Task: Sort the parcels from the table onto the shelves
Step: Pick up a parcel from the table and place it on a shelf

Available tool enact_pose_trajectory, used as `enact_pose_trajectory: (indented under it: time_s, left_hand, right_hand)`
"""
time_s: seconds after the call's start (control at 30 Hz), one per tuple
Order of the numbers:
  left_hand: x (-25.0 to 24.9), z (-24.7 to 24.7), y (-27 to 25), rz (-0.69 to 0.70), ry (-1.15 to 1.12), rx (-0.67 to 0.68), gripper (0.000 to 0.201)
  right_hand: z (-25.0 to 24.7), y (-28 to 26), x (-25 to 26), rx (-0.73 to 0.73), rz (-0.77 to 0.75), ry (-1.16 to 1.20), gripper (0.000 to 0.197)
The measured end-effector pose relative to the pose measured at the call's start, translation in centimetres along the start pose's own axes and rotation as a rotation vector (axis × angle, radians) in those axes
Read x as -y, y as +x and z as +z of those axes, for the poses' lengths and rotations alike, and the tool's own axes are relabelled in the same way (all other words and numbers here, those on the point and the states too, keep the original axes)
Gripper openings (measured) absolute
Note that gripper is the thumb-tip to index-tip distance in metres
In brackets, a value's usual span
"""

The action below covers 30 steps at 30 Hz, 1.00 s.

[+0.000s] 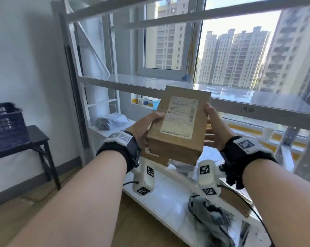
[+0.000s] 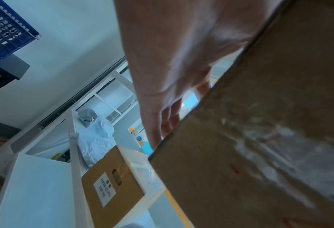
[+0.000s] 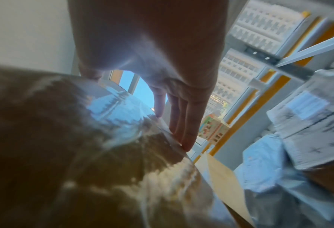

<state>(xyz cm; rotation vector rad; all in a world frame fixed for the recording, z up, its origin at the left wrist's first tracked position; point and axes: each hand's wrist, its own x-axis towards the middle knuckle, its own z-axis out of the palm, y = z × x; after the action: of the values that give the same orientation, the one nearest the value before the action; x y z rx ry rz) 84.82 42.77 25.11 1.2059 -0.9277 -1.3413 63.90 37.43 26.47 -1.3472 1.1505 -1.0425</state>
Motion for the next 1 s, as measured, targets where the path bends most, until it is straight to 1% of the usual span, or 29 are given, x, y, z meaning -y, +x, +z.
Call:
enact_pose_trajectory:
  time_s: [0.03,0.07,0.2,0.3,0.4,0.47,0.6,0.7,0.8,0.9,0.93,1.0]
  left_hand:
    - [-0.6,-1.0,0.8,0.029,-0.018,0.01,0.035]
    - [-1.2,-2.0,1.7,0.055,-0.024,0.01,0.033]
    - [-3.5,-5.6,6.2,0.152,-0.023,-0.009,0.033]
    - [-6.6,-8.0,9.7,0.194,-0.059,-0.049,0.034]
    - [-9.9,-10.3,12.5,0.226,-0.064,-0.075,0.034]
    - [-11.8,-12.2,14.2,0.25,-0.057,-0.096,0.034]
    - [-15.0,-16.3,17.0,0.268,-0.004,-0.16,0.037]
    - [-17.1,-19.6,19.2,0.272,0.023,-0.19,0.039]
    - [-18.5,-23.5,21.5,0.279,0.046,-0.223,0.038]
    - [-19.6,-28.3,24.2,0.291,0.045,-0.259,0.05]
    - [-20.1,-29.9,25.2,0.299,0.047,-0.254,0.051]
    - [-21.4,-33.3,27.1,0.311,0.054,-0.235,0.043]
  right_hand:
    - [0.9,1.1,0.6,0.018,-0.011,-0.017,0.072]
    - [1.7,2.3,1.1,0.034,-0.025,-0.025,0.07]
    - [5.2,7.4,2.9,0.094,-0.085,-0.054,0.057]
    - [7.4,11.9,4.8,0.185,-0.091,-0.041,0.051]
    - [10.0,16.0,6.7,0.294,-0.063,-0.044,0.057]
    - [12.1,18.7,7.8,0.337,-0.075,-0.039,0.06]
    - [16.3,23.2,9.5,0.337,-0.135,-0.001,0.044]
    - [19.8,26.5,11.2,0.308,-0.127,0.026,0.041]
    - [23.6,29.7,12.4,0.282,-0.112,0.027,0.041]
    - [28.0,32.8,13.1,0.271,-0.093,0.016,0.044]
    - [29.6,33.9,13.1,0.263,-0.092,0.012,0.047]
    - [33.0,36.4,13.4,0.241,-0.098,0.008,0.055]
